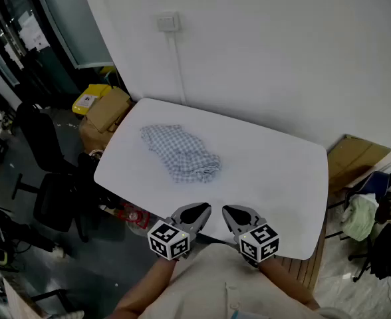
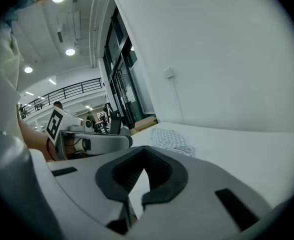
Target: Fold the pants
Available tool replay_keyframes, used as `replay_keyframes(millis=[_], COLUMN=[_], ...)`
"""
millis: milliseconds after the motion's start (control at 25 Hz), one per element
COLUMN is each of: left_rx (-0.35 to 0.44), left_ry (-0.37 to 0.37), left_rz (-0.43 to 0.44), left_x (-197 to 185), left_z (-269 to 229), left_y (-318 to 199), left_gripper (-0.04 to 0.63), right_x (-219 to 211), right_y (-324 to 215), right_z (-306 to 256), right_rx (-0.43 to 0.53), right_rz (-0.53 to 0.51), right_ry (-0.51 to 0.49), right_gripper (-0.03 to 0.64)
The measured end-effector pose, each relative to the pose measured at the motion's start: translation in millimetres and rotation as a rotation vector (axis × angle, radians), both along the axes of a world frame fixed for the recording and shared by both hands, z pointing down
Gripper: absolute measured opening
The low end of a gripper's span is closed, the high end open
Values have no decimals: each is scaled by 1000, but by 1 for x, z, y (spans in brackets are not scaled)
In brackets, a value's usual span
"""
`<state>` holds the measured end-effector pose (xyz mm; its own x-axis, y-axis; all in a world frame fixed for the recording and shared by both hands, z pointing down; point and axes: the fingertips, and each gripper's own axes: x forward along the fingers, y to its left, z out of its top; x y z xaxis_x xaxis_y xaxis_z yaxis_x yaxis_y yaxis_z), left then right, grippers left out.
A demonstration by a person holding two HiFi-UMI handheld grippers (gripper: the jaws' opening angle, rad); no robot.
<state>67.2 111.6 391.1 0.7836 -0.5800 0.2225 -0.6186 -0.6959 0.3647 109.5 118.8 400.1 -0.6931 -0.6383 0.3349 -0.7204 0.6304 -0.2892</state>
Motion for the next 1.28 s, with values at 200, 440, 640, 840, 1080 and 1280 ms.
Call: replay_keyframes(millis=[200, 440, 640, 840, 1080, 1280], left_rx=[-1, -1, -3, 0, -21, -35], left_ry=[-3, -2, 4, 4, 1, -21], left_rz=[1, 2, 5, 12, 2, 11], left_x=[1, 1, 0, -4, -18, -30], left_z=[-1, -1, -1, 0, 9, 18], left_y=[-2, -3, -5, -9, -23, -45], left_gripper=[40, 40, 40, 40, 40, 40], right_x=[1, 1, -4, -14, -25, -36], right_y=[-2, -4, -4, -7, -18, -36], right_z=[0, 1, -3, -3, 4, 9], right_rx=[-1, -6, 0, 12, 6, 2], right_rz=[2, 3, -19, -41, -59, -62], right_ry=[-2, -3, -43, -50, -6, 37], right_gripper=[15, 15, 15, 17, 17, 18])
